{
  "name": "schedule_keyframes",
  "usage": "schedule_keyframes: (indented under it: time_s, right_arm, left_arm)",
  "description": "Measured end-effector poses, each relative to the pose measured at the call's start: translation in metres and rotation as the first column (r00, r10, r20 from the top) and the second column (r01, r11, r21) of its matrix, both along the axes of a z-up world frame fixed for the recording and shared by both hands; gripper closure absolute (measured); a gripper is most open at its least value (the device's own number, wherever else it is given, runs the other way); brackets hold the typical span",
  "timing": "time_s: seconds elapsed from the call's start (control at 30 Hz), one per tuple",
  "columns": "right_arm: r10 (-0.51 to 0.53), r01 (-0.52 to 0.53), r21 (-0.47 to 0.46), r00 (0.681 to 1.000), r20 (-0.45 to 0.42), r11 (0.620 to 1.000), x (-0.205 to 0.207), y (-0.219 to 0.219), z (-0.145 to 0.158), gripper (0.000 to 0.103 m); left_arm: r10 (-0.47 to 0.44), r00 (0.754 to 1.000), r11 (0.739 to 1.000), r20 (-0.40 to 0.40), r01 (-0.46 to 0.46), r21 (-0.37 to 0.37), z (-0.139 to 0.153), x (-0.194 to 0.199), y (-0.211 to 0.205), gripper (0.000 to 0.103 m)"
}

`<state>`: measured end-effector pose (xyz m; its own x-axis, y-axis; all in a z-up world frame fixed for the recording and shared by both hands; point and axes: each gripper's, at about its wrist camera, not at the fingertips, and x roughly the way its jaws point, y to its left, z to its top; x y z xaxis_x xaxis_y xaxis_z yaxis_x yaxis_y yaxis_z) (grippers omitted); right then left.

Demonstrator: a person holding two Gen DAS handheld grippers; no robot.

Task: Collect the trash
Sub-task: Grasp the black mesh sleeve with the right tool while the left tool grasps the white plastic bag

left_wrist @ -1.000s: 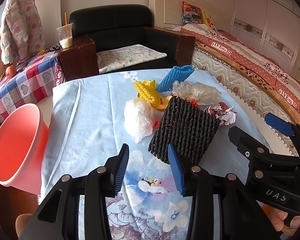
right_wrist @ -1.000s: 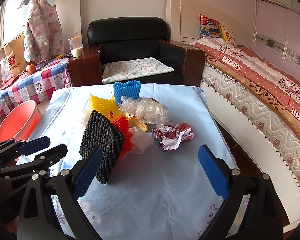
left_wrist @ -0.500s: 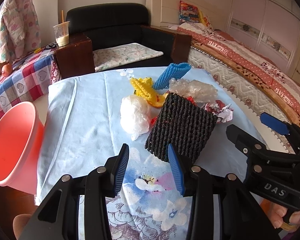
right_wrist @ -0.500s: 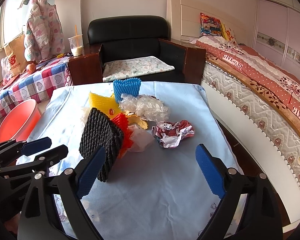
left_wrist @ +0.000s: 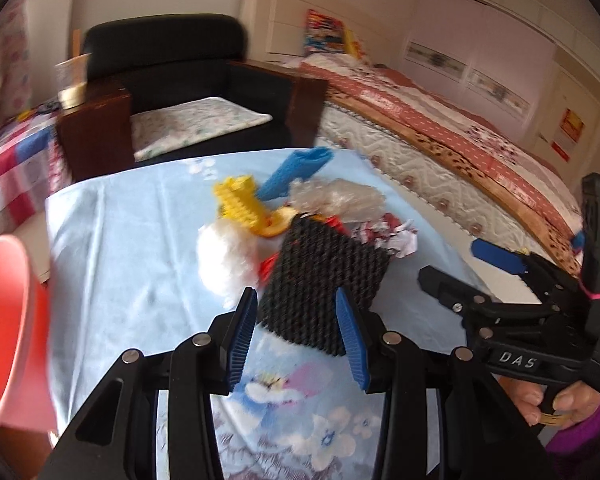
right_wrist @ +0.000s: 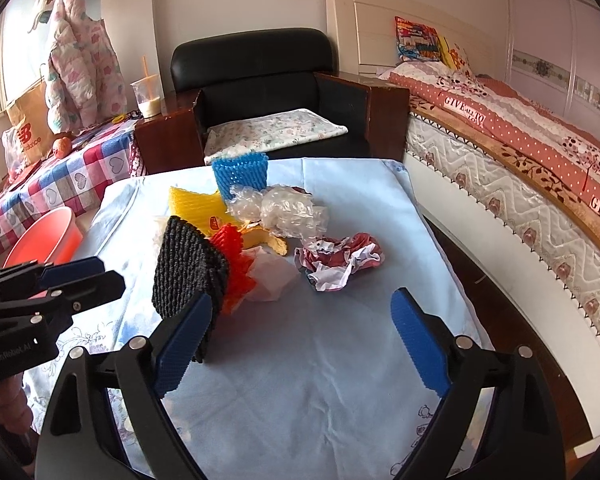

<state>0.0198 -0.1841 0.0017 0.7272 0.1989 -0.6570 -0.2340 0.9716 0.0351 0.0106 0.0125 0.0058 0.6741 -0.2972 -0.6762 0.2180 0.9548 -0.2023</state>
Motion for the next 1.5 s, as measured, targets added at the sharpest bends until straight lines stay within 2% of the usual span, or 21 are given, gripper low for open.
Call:
schedule_keyframes:
  time_s: [0.27,0.37,0.43,0.47,0.6,0.77,0.83,0.9,0.93,1.0,1.17,1.27,1.43,1.47,1.5]
  right_arm:
    - [-0.013,0.014,0.029,1.0,-0.026,0.999,0.013,-0.013,-0.005,0.012]
    - [-0.018,0.019,0.036,0.999,-0.034,0.999,0.019,-0.018,-0.006,0.012]
    - [-0.023,0.024,0.037,0.999,-0.036,0.999,0.024,-0.02,-0.006,0.012]
    - [-0.024,0.026,0.038,0.999,-0.037,0.999,0.025,-0.02,-0.006,0.012]
    - [-0.018,0.021,0.055,0.999,-0.046,0.998,0.034,-0.02,-0.006,0.013]
    - [0.008,-0.003,0.082,0.998,-0.06,0.997,0.04,-0.016,-0.002,0.016]
    - [0.036,-0.027,0.113,0.997,-0.074,0.993,0.04,-0.014,-0.001,0.016]
    - [0.073,-0.06,0.141,0.993,-0.088,0.988,0.037,-0.01,0.0,0.016]
    - [0.089,-0.075,0.145,0.992,-0.093,0.987,0.036,-0.006,-0.001,0.017]
    - [0.128,-0.111,0.15,0.986,-0.108,0.982,0.032,0.004,-0.004,0.022]
    - [0.202,-0.176,0.166,0.967,-0.155,0.97,0.027,0.029,-0.014,0.027]
    - [0.221,-0.192,0.153,0.954,-0.201,0.969,0.029,0.043,-0.026,0.033]
    - [0.231,-0.187,0.179,0.935,-0.269,0.966,0.034,0.051,-0.042,0.045]
    - [0.233,-0.186,0.183,0.931,-0.28,0.965,0.035,0.052,-0.044,0.051]
    - [0.238,-0.188,0.188,0.926,-0.292,0.964,0.035,0.054,-0.046,0.057]
  left_arm:
    - [-0.059,0.998,0.995,-0.036,0.061,0.073,-0.017,0.044,-0.012,0.06]
    - [-0.075,0.995,0.994,-0.063,0.079,0.072,-0.027,0.055,-0.011,0.061]
    - [-0.091,0.993,0.994,-0.078,0.096,0.056,-0.032,0.058,-0.011,0.081]
    - [-0.101,0.991,0.993,-0.087,0.105,0.046,-0.035,0.058,-0.011,0.095]
    - [-0.115,0.99,0.993,-0.087,0.117,0.022,-0.039,0.054,-0.011,0.103]
    - [-0.097,0.993,0.995,-0.072,0.095,-0.024,-0.032,0.04,-0.001,0.103]
    - [-0.084,0.995,0.996,-0.062,0.082,-0.03,-0.027,0.031,0.007,0.097]
    - [-0.068,0.996,0.998,-0.054,0.068,-0.012,-0.025,0.024,0.014,0.062]
    - [-0.053,0.998,0.999,-0.044,0.053,0.0,-0.023,0.022,0.017,0.057]
    - [-0.025,0.999,1.0,-0.034,0.025,0.015,-0.021,0.021,0.027,0.057]
    - [0.07,0.997,0.998,-0.036,-0.07,0.005,-0.018,0.038,0.048,0.057]
    - [0.082,0.996,0.997,-0.037,-0.081,0.015,-0.018,0.052,0.047,0.057]
    - [0.096,0.991,0.995,-0.092,-0.093,0.039,-0.034,0.077,0.038,0.058]
    - [0.098,0.989,0.995,-0.11,-0.093,0.047,-0.039,0.08,0.036,0.063]
    - [0.1,0.988,0.994,-0.119,-0.095,0.046,-0.042,0.081,0.036,0.075]
